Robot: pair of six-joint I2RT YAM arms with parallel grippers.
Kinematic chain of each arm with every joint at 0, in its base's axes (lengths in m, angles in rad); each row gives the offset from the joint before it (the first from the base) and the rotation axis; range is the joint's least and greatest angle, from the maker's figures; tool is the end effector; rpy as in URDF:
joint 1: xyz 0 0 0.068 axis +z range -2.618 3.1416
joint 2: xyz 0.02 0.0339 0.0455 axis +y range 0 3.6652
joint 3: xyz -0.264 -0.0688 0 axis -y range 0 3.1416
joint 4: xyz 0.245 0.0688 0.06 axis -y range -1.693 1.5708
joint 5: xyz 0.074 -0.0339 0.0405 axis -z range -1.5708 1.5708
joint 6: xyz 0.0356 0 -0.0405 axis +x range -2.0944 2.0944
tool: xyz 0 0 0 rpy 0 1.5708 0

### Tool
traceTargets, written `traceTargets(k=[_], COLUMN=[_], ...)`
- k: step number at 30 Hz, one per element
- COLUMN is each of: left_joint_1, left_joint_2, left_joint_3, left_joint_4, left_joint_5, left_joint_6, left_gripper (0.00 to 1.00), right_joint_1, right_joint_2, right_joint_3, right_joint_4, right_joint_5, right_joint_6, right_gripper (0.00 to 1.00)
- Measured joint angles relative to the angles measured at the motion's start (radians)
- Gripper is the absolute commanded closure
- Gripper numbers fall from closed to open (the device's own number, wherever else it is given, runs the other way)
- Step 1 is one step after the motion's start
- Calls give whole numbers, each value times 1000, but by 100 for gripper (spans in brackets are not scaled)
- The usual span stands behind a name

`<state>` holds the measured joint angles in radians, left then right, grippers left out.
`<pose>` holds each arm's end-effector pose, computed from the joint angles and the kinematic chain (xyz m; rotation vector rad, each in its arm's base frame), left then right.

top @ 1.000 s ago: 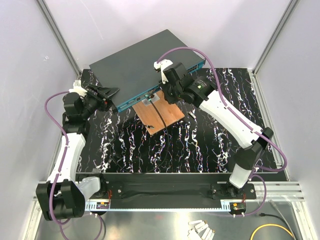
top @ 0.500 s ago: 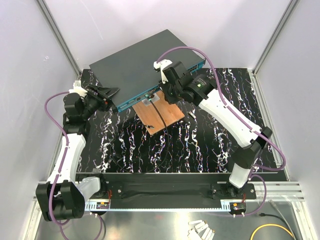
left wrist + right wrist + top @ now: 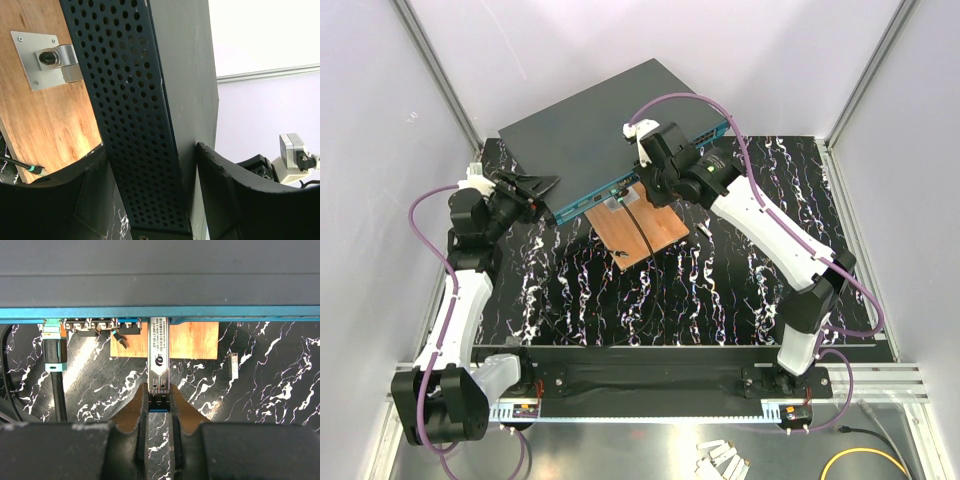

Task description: Insert the plug into the switch port

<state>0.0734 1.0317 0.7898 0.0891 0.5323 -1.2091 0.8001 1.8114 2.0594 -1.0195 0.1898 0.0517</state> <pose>0.2408 -0.0004 0.3237 -0.7533 1.7259 -1.2673 0.2722 0.2707 0.4122 -0.7652 2.2050 0.2048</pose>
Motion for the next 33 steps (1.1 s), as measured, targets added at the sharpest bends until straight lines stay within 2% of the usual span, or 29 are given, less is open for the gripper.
traceTargets(k=[33], left_joint_1=[-9], left_joint_2=[-10], left_joint_3=[-14], left_joint_4=[18], left_joint_5=[-21], left_joint_6=[-4], left_gripper=[46], right_joint_1=[6], right_joint_2=[2], right_joint_3=[26], right_joint_4=[-8], right_joint_5=[0], right_joint_6=[6], right_gripper=[100])
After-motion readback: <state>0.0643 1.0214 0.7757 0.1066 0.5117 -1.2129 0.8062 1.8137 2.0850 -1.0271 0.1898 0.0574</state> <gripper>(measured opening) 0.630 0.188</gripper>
